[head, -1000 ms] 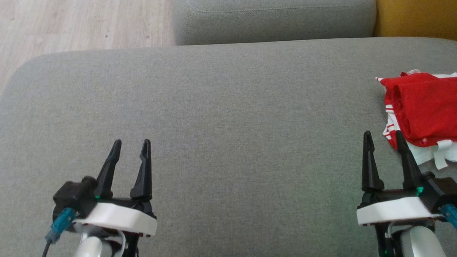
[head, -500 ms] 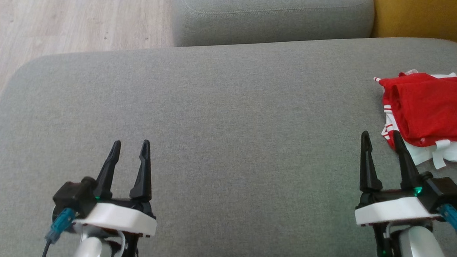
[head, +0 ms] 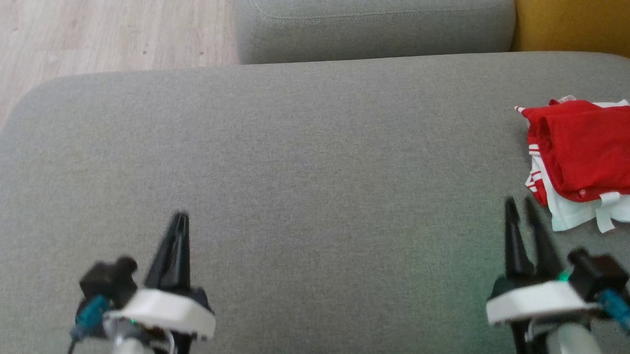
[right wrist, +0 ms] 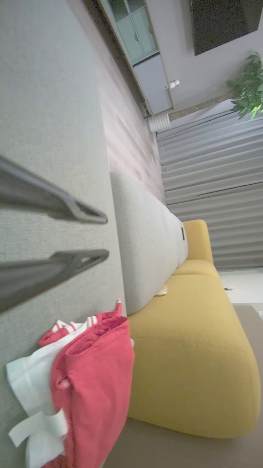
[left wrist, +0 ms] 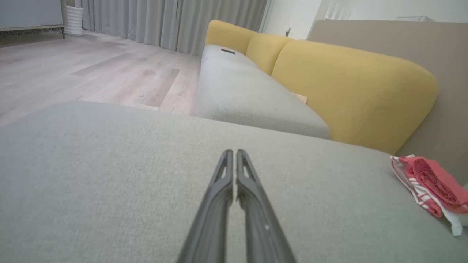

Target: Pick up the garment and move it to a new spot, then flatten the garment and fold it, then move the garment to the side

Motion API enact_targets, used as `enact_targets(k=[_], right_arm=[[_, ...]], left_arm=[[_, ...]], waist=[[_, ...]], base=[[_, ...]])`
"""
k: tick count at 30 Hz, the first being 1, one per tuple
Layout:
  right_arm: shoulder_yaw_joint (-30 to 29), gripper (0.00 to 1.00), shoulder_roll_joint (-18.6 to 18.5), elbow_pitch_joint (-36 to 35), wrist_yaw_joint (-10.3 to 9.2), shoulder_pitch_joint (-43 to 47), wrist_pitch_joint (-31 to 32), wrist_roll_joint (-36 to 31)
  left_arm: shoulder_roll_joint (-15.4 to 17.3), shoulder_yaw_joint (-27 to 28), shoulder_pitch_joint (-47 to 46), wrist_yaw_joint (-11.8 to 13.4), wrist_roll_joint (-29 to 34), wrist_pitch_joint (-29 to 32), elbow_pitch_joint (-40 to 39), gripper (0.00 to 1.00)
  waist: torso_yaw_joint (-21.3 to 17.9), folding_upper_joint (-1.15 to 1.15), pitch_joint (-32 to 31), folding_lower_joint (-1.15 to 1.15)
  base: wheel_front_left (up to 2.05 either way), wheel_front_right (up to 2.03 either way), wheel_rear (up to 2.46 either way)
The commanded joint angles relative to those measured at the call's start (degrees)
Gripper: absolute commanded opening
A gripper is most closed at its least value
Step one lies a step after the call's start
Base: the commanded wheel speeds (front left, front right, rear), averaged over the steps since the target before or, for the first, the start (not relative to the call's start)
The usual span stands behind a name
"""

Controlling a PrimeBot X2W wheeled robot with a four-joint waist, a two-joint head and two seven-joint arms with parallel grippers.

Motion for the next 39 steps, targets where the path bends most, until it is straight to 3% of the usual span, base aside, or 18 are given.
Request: enact_targets(k=[1, 39], right_arm=[[0.0, 0.0, 0.0, 0.8, 0.0, 0.4, 0.0, 0.2], [-1.9, 0.0, -0.2, 1.1, -0.02, -0.1, 6.1, 25.0]], left_arm=[[0.0, -0.1, 0.4, 0.0, -0.1, 0.0, 0.8, 0.0], [0.7, 3.9, -1.3, -2.3, -22.9, 5.7, 2.6, 0.0]], waist=[[0.0, 0.0, 0.0, 0.0], [0.4, 0.0, -0.2, 0.0]], base=[[0.0, 0.0, 0.0], [0.0, 0.0, 0.0]])
